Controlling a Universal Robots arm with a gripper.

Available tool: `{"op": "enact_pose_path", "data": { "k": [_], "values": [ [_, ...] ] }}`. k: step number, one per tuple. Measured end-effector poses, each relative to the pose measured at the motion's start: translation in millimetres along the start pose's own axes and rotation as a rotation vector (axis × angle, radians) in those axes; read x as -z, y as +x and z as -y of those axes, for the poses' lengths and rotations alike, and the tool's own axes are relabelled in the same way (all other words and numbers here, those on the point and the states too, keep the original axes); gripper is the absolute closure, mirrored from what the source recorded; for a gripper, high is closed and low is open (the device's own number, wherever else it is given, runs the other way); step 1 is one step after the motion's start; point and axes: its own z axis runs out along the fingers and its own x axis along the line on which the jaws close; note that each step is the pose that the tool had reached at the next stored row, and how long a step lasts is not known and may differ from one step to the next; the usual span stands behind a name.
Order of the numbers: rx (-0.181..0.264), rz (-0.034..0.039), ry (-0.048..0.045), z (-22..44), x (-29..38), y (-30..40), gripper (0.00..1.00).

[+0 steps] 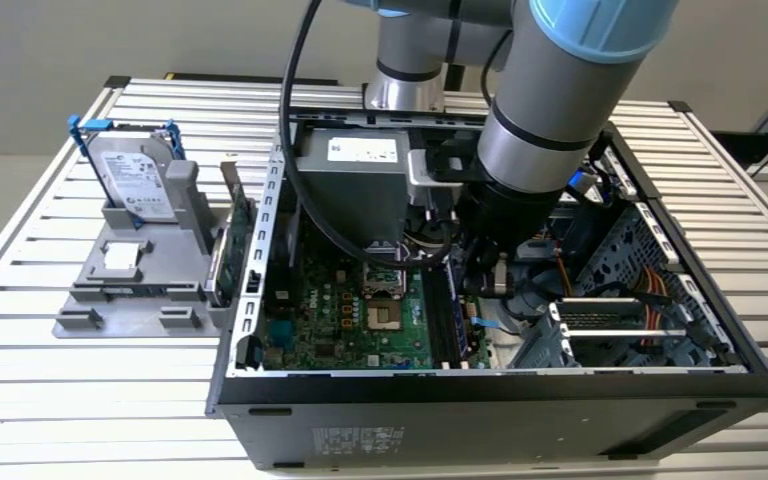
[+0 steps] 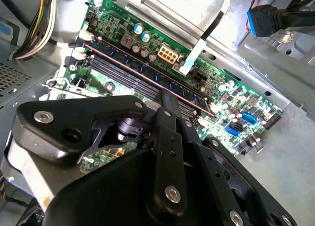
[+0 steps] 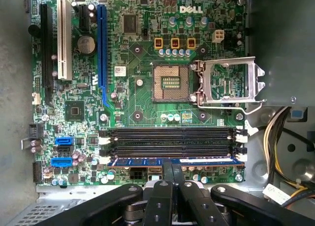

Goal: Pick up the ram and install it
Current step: 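Press down the ram until it locks into place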

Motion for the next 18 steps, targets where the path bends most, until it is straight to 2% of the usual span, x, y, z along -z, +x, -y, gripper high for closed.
{"op": "enact_pose_path", "data": {
  "k": [13,18],
  "values": [
    [0.0,0.0002,0.0,0.3,-7.4,0.2,1.0],
    [0.0,0.0002,-0.0001,0.4,-12.5,0.3,1.0]
  ]
}}
